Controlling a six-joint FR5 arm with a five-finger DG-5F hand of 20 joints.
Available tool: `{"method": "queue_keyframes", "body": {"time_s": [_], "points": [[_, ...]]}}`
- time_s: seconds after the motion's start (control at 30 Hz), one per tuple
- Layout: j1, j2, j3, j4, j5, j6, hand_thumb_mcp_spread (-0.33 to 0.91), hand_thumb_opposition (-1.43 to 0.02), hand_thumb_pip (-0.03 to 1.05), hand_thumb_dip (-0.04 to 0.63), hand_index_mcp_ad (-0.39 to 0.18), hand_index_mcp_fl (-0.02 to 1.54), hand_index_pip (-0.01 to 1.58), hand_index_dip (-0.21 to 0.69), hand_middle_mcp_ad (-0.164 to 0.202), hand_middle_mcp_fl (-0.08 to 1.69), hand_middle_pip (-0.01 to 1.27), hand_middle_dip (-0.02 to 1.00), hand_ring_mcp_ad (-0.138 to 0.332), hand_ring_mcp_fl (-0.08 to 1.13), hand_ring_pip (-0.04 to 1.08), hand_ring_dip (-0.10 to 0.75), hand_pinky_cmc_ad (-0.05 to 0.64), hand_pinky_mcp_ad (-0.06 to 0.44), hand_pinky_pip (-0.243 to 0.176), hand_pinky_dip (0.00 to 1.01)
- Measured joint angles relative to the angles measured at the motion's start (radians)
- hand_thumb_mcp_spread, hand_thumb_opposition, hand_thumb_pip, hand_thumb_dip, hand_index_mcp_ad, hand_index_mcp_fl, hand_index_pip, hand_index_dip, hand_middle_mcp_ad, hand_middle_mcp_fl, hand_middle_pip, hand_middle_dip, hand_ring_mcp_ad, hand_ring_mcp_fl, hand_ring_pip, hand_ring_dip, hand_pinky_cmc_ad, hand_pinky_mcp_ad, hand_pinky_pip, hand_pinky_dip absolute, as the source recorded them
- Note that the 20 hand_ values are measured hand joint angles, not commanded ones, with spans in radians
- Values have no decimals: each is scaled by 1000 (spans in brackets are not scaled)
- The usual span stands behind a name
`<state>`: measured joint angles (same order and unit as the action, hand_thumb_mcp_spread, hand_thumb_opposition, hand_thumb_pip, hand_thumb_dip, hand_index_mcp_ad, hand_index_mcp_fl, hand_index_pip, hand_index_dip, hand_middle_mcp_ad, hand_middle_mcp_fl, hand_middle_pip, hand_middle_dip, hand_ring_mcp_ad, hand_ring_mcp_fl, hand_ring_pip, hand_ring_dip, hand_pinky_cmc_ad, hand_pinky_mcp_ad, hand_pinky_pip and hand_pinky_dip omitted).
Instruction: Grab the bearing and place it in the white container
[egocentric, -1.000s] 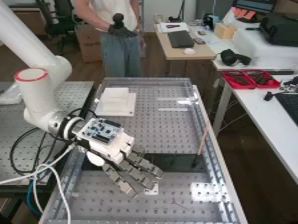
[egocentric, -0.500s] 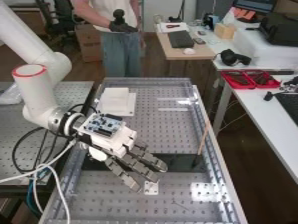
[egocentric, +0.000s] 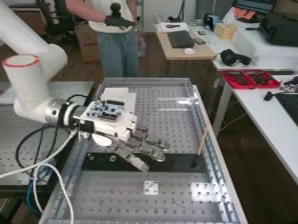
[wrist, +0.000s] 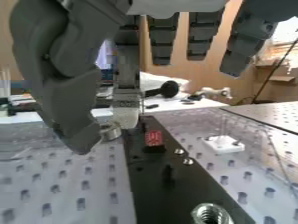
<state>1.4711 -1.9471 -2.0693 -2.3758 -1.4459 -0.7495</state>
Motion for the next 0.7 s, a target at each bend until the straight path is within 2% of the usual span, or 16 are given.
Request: {"method": "queue_keyframes", "body": {"time_s": [0.07,0.13,0.23,0.43,0.7], "points": [[-8,22,-1,-38,-66,-19,353,-874,595,269,-65,281,1545,136,68,0,129,157,164,-2,79,68,394,295,-91,309],[-11,39,-3,-58,-109,-36,353,-874,595,269,-65,284,1545,136,66,0,129,157,145,-2,79,68,393,295,-94,309],[-15,63,-9,-82,-165,-52,353,-874,595,269,-65,284,1545,136,66,0,129,157,143,-2,79,68,393,295,-94,309],[-8,110,-32,-95,-246,-50,353,-874,597,269,-65,284,1545,136,70,0,129,157,143,-2,79,68,393,295,-94,309],[41,146,-56,-98,-329,-47,353,-874,597,269,-65,284,1545,136,68,0,129,157,143,-2,79,68,393,295,-94,305]]}}
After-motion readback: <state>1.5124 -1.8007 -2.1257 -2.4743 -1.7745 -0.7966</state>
